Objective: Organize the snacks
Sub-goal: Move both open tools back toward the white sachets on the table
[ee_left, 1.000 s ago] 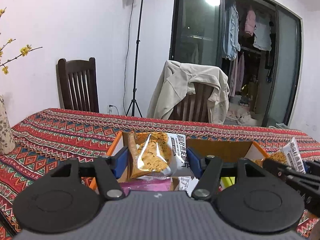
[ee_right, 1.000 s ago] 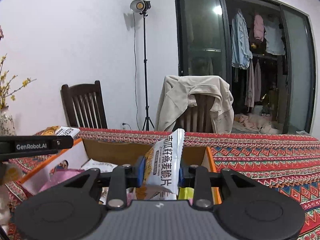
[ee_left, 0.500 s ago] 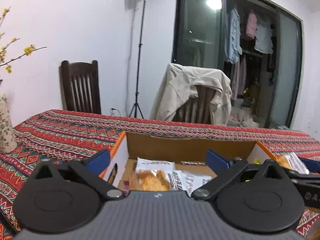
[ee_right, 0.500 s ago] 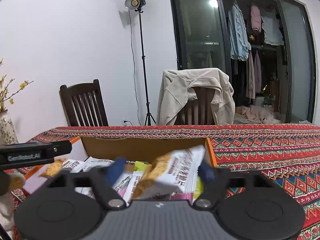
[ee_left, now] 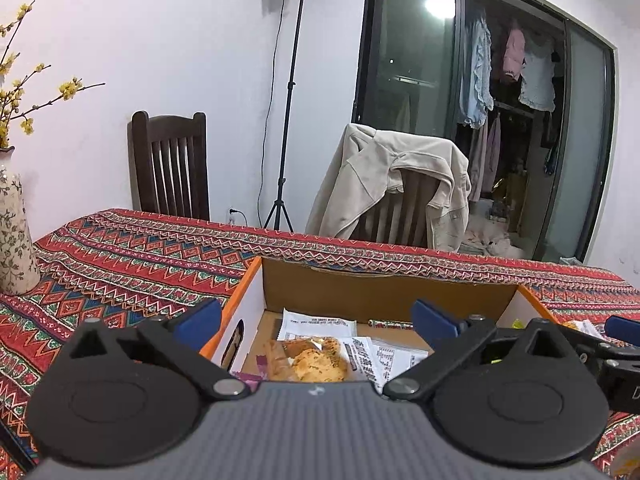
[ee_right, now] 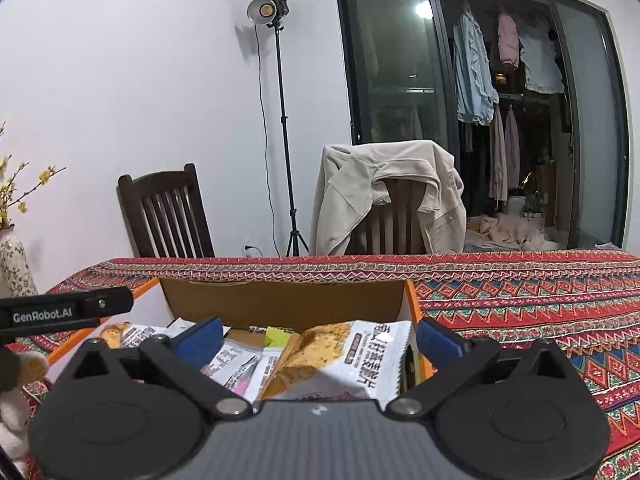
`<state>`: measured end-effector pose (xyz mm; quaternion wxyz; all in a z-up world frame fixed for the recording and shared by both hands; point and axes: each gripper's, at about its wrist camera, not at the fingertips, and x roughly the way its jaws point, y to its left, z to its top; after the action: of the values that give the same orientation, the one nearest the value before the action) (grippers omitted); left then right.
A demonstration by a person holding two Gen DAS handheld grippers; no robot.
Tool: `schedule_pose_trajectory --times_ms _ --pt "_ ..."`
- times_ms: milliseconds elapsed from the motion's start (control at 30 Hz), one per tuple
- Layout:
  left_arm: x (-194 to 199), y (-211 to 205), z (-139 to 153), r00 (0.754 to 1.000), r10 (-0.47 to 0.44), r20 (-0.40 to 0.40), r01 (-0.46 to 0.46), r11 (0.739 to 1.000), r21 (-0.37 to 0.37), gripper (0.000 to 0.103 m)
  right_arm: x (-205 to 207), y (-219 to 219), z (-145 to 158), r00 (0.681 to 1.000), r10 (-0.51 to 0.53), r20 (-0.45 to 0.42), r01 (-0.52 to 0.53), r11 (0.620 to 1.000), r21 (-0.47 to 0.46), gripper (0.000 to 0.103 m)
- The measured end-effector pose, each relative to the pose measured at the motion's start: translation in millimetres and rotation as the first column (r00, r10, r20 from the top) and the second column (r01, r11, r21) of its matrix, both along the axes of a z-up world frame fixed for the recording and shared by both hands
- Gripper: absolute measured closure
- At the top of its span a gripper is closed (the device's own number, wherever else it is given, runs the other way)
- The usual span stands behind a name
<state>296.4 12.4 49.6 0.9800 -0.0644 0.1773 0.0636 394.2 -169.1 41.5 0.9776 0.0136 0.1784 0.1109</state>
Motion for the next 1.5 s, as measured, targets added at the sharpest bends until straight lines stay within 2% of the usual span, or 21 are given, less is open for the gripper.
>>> schedule_pose_trajectory --times_ms 300,567,867,1233,1500 --pt "-12 -3 21 1.0 -0.011 -0.001 0.011 1.0 -0.005 0.0 -12 -4 18 1.0 -0.018 0.003 0.018 1.0 -0.002 0.0" --pt "-36 9 27 0.999 -0.016 -0.037 0.017 1.0 0.014 0.0 -49 3 30 0.999 0.032 -0.032 -0.034 0.998 -0.047 0.0" --pt "-71 22 10 0.994 -0.022 -0.106 0.026 0.999 0.039 0.0 -80 30 -1 0.983 0.094 -0.157 -0.111 0.989 -0.102 0.0" --pt "-103 38 -22 0.982 -0.023 -0.189 0.033 0.998 0.053 0.0 -87 57 -33 0.956 0.093 -0.277 -0.134 0.982 -0.131 0.0" --pt "-105 56 -55 0.973 0.027 -0.228 -0.02 0.999 0.033 0.0 -73 68 -54 0.932 0.044 -0.36 -0.1 0.985 -0.137 0.0"
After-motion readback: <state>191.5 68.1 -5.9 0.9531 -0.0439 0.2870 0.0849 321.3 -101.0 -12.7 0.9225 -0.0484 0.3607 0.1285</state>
